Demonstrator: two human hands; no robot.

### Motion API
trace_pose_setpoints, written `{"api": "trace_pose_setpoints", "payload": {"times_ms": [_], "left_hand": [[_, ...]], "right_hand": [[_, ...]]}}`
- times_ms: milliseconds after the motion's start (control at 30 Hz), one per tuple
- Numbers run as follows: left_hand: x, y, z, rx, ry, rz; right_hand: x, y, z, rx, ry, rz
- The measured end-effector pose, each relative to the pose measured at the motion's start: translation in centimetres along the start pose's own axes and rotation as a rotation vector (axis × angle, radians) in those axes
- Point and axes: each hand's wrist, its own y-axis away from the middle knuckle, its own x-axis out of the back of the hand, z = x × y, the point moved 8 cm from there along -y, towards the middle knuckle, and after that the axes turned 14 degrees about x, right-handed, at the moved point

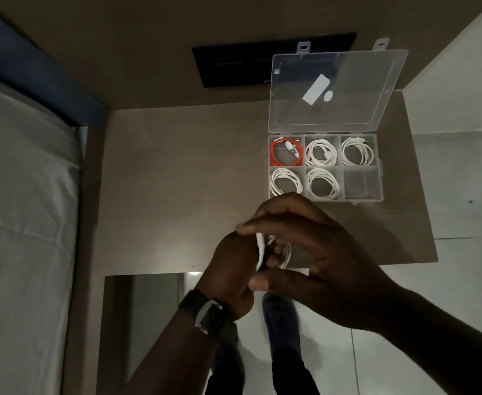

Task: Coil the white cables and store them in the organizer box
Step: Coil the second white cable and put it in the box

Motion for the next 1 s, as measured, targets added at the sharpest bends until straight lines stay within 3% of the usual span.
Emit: {"api": "trace_pose_setpoints", "payload": {"times_ms": [100,233,300,400,533,633,767,933,1000], "left_hand": [[-0.8,0.1,-0.1,-0.007,-0.106,0.004],[-2.2,0.4,-0.1,0.029,-0.065,-0.220],[-2.5,0.6,0.4,0.033,-0.004,-0.339],[-2.9,0.8,0.9,0.061,0.100,-0.483],[-2.5,0.7,0.6,0.068,0.164,-0.545],[-2.0,0.7,1.3,-0.064,0.030,-0.475],[-1.6,1.1,2.8,-0.370,-0.365,-0.199],[-2.6,1.5,2.5,-0.468,-0.489,-0.201],[-2.1,1.4,2.6,-0.538,-0.513,-0.112]], "right_hand": [[0.9,-0.2,0.8,-0.047,-0.017,0.090],[3.0,-0.4,3.2,-0.105,0.118,0.157],[2.7,0.2,4.5,-0.193,0.068,0.213],[0.9,1.4,6.4,-0.404,-0.196,0.307],[-1.9,2.7,7.2,-0.650,-0.734,0.456],[-2.0,2.5,6.8,-0.672,-0.928,0.536],[-0.4,2.5,7.0,-0.655,-0.901,0.694],[-0.5,3.7,7.7,-0.727,-0.831,0.776],[-1.2,3.9,7.4,-0.744,-0.860,0.757]]}}
